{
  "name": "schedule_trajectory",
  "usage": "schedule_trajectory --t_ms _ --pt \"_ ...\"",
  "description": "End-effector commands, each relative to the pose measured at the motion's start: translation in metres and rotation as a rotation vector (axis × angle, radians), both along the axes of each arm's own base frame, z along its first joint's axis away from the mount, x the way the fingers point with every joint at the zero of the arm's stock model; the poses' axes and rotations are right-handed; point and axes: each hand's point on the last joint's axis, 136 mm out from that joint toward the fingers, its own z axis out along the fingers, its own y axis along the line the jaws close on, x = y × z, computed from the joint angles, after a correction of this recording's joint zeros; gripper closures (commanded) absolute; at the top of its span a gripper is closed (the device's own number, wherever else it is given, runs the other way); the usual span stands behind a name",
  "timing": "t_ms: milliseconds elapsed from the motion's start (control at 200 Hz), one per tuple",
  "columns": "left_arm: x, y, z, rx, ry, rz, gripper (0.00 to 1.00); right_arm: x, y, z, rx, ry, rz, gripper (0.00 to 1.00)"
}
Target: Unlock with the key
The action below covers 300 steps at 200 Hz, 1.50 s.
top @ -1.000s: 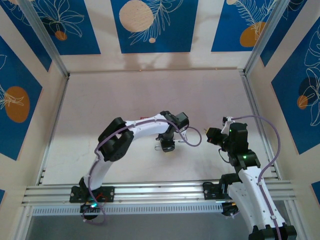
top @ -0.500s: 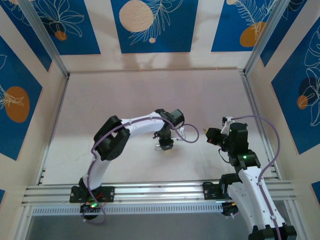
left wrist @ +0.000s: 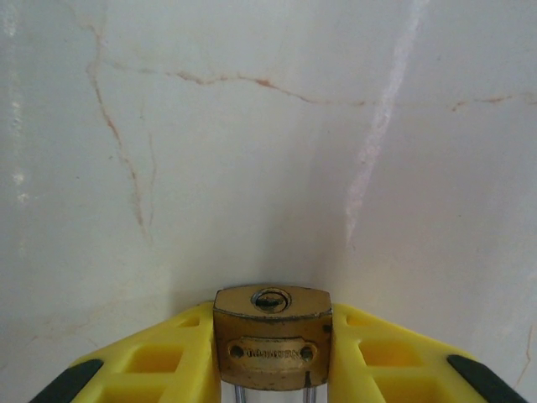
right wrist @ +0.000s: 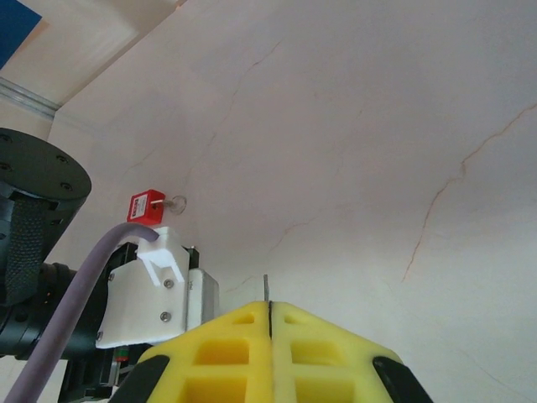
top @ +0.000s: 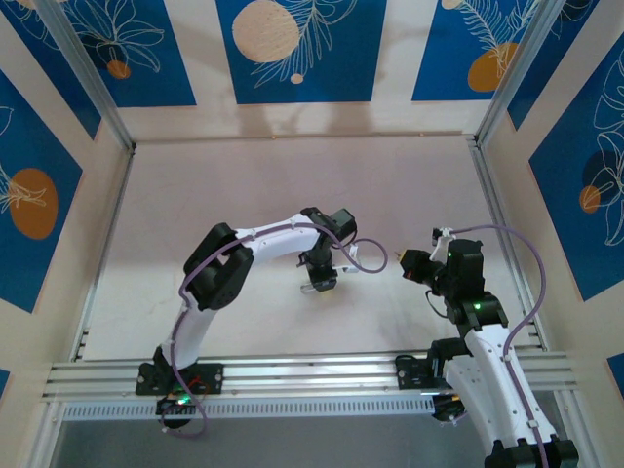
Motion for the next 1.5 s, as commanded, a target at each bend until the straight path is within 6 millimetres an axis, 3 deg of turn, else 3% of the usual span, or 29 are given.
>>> schedule_trajectory --t_ms 0,785,1121,1496 --pt "-0.003 0.010 0.017 -0.007 -0.020 -0.002 0.70 0.002 0.007 0.006 0.023 -0.027 0.038 1.00" --pt "-0.014 -0.005 0.075 -0.421 -0.226 -0.053 0.68 -0.006 0.066 -0.007 0.204 0.001 0.325 1.00" --pt "-0.018 -0.005 0.091 -0.475 -0.262 -0.063 0.69 -0.015 0.096 -0.016 0.238 0.039 0.460 1.00" --pt "-0.037 -0.004 0.111 -0.500 -0.322 -0.130 0.69 -0.032 0.124 -0.005 0.255 0.015 0.638 1.00"
